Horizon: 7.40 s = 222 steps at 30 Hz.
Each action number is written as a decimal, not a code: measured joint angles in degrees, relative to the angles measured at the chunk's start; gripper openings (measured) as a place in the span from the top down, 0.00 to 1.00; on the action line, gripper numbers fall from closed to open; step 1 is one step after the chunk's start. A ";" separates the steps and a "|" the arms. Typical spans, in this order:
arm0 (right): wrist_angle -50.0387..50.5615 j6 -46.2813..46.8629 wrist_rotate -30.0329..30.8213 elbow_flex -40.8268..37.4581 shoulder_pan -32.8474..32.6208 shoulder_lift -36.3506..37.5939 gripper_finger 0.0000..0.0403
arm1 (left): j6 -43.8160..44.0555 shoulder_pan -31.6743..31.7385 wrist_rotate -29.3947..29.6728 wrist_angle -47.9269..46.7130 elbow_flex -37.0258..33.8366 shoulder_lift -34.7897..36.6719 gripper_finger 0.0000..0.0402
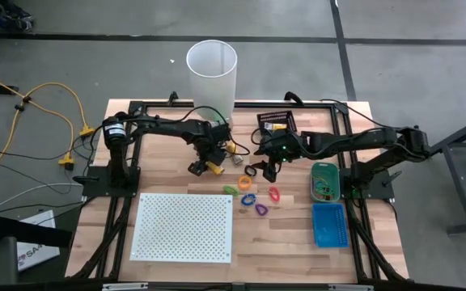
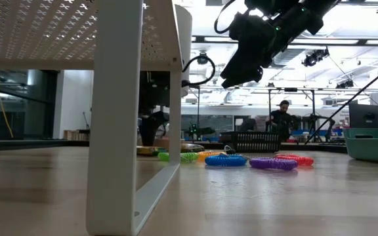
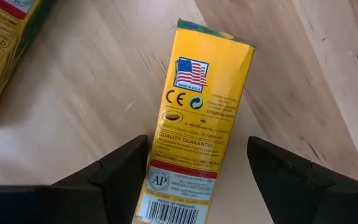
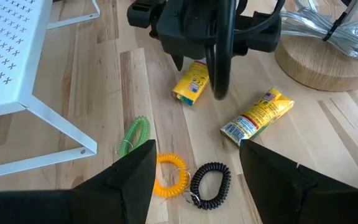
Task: Pick & Place Office Desk Supplies
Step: Put the left yellow crayon box into the black bin
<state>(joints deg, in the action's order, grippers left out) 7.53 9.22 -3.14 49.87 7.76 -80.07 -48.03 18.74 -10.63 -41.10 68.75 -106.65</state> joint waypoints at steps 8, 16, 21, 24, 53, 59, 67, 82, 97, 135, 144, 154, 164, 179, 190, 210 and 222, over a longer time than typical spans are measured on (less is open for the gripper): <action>-0.07 -0.01 0.00 0.00 0.00 0.00 0.45 | 0.26 0.00 0.02 0.02 0.00 0.00 0.33; -0.09 -0.01 0.00 0.00 0.00 0.00 0.45 | 0.31 0.00 0.02 0.14 0.00 0.00 0.37; -0.09 0.00 0.00 0.00 0.00 0.00 0.45 | 0.35 0.00 0.02 0.22 0.00 -0.02 0.40; -0.08 0.00 0.00 0.00 0.00 0.00 0.45 | 0.43 0.00 0.02 0.32 0.00 -0.02 0.42; -0.09 0.00 -0.02 0.00 0.00 0.00 0.45 | 0.42 -0.15 -0.33 0.11 0.00 -0.04 0.61; -0.09 -0.01 -0.02 0.00 0.01 0.00 0.45 | 0.44 -0.15 -0.48 0.11 0.00 -0.04 0.62; -0.13 0.00 -0.02 0.00 0.00 0.01 0.45 | 0.46 -0.27 -2.71 1.01 0.00 1.18 0.62; -0.59 -0.01 -0.02 0.00 0.00 0.02 0.45 | 1.46 -0.92 2.38 4.23 0.02 10.98 0.62; -0.70 -0.01 0.00 0.00 0.01 0.02 0.45 | 4.69 -2.13 6.51 9.49 0.09 13.97 0.62; -2.80 0.98 -0.04 0.02 -0.01 0.02 0.45 | 17.19 -19.43 39.49 19.95 0.11 13.99 0.62; -3.65 6.98 -0.02 0.02 0.23 0.02 0.45 | 19.52 -19.37 40.61 22.91 0.11 13.99 0.62; -4.39 5.90 0.17 0.02 0.23 0.02 0.45 | 19.80 -19.34 47.03 23.64 0.11 13.98 0.62; -4.80 6.05 0.20 0.02 0.23 0.02 0.45 | 20.49 -19.61 48.56 25.51 0.11 13.99 0.62; -5.90 12.10 5.69 0.02 0.29 0.02 0.45 | 17.79 -21.54 52.24 29.83 0.11 13.99 0.62; -12.22 13.48 5.78 0.02 0.27 0.04 0.45 | 15.89 -21.66 52.83 31.30 0.11 13.99 0.62; -16.83 13.70 7.70 0.02 1.56 0.04 0.53 | 13.84 -21.66 52.76 35.54 0.11 13.99 0.62; -16.87 13.50 7.08 0.02 1.76 0.04 0.75 | 13.80 -21.49 52.74 35.47 0.11 13.99 0.62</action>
<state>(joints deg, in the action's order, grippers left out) -9.34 22.72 3.95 49.89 9.52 -80.03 -34.23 -2.74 42.11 -5.63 68.86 -92.66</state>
